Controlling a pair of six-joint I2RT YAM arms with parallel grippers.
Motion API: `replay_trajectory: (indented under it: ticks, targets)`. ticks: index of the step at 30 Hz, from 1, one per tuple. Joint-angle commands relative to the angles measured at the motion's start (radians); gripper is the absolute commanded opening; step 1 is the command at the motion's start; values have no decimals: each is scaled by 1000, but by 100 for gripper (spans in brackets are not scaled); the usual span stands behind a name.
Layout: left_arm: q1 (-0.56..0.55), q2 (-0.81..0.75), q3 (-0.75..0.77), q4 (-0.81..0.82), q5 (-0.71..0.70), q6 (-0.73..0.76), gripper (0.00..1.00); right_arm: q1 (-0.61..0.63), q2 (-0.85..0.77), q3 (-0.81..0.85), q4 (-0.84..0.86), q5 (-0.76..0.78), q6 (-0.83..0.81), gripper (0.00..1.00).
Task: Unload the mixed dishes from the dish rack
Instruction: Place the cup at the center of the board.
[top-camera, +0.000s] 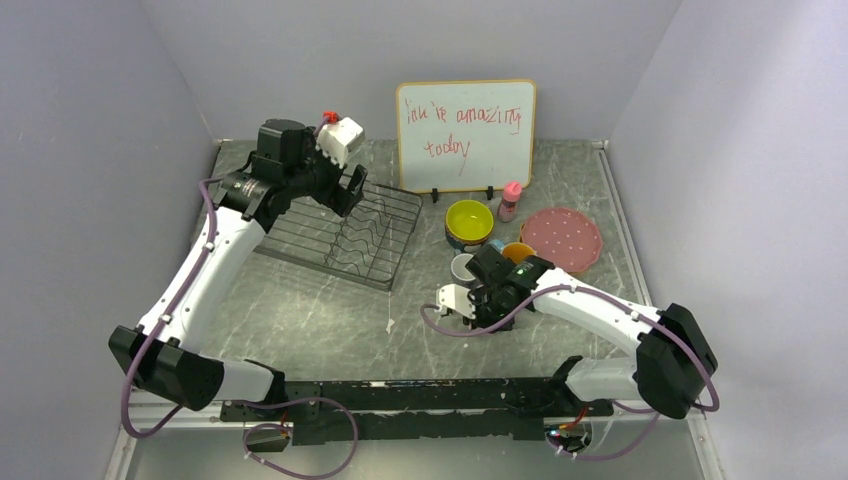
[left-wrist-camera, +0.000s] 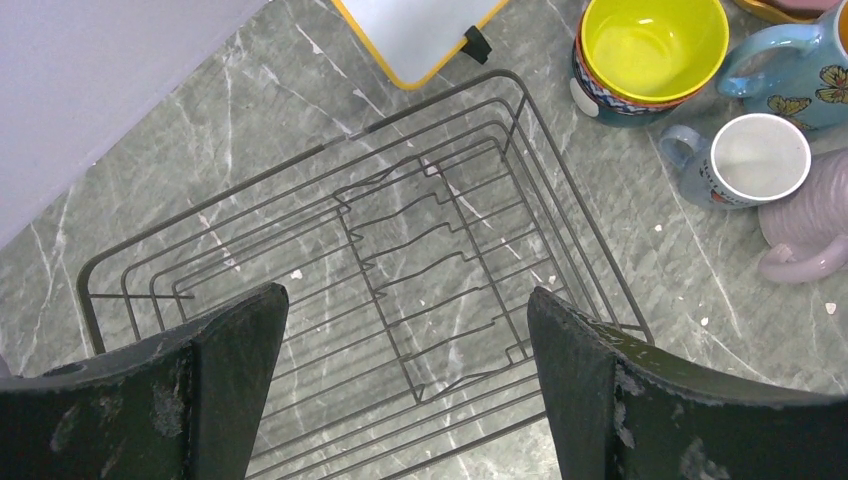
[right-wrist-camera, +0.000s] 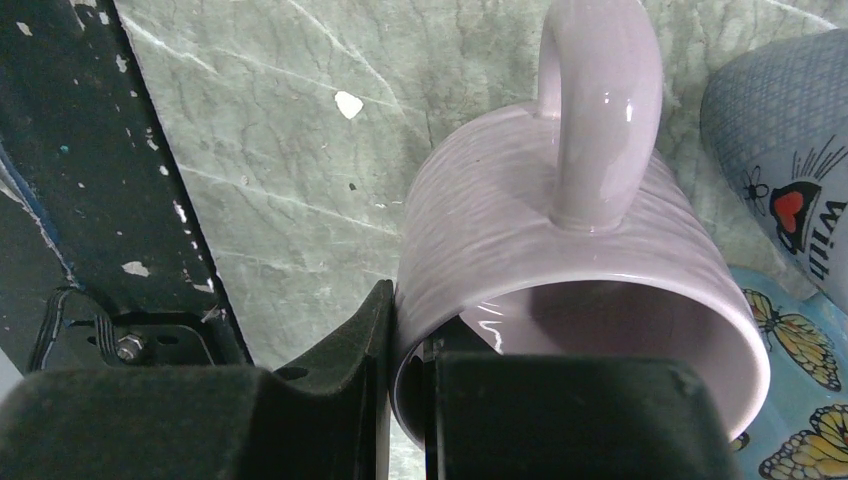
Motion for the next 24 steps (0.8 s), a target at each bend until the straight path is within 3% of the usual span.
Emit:
replay_trajectory:
  ticks: [1, 10, 17, 21, 24]
  targets:
    - [4, -42, -7, 39, 14, 0, 95, 8, -7, 3, 57, 41, 7, 4]
    - [4, -51, -14, 34, 25, 4, 95, 10, -7, 6, 62, 44, 17, 19]
    - [4, -53, -16, 34, 22, 11, 95, 10, -40, 33, 39, 30, 14, 39]
    - [4, -51, -11, 31, 18, 17, 95, 10, -52, 71, 4, 11, 8, 60]
    - [4, -48, -12, 32, 13, 20, 95, 9, -69, 122, -31, -10, 8, 69]
